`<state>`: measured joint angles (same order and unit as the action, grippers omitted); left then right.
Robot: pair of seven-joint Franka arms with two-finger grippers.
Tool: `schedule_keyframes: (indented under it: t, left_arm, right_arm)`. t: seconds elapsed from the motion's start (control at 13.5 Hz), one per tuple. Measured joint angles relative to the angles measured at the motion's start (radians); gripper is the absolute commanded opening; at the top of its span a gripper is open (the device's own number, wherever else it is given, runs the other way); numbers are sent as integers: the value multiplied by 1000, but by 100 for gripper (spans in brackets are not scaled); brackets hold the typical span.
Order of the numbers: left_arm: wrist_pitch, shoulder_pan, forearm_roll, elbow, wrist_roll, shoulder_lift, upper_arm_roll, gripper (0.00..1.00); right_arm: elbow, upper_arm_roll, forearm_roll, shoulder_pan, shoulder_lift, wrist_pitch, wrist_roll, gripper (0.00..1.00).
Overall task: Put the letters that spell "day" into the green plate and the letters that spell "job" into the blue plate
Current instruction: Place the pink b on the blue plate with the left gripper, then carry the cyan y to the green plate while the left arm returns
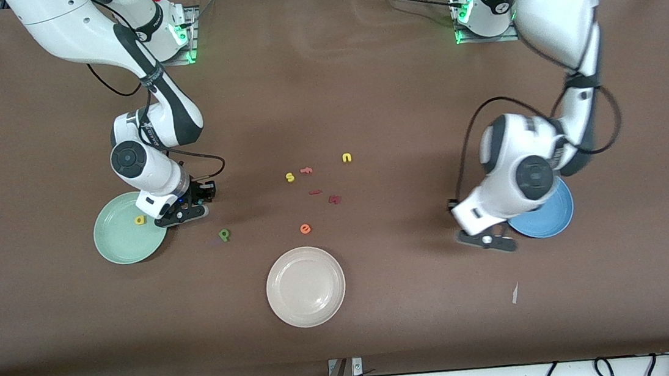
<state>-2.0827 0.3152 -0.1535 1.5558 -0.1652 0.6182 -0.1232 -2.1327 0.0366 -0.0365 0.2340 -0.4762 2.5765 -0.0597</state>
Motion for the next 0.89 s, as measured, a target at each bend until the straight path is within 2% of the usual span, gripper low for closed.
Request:
schedule_keyframes:
  t: [0.15, 0.3, 0.37, 0.45, 0.52, 0.59, 0.89]
  left_arm:
    - [13, -88, 61, 79, -126, -58, 1, 9]
    - [10, -167, 113, 153, -218, -92, 1, 19]
    - [-1, -196, 116, 182, -245, -98, 2, 30]
    - [-23, -213, 116, 206, -260, -100, 3, 42]
    - [-47, -221, 116, 225, -265, -100, 4, 65]
    - [-60, -221, 116, 237, -266, -100, 7, 100]
    - [-71, -222, 116, 254, -264, -117, 14, 100]
  right_arm:
    - [0, 0, 0, -1, 0, 0, 0, 32]
    - [0, 0, 0, -1, 0, 0, 0, 32]
    - [0, 0, 0, -1, 0, 0, 0, 32]
    - [0, 0, 0, -1, 0, 0, 0, 31]
    - [0, 0, 0, -1, 0, 0, 0, 27]
    - [0, 0, 0, -1, 0, 0, 0, 26]
    - [1, -1, 0, -2, 0, -1, 0, 15]
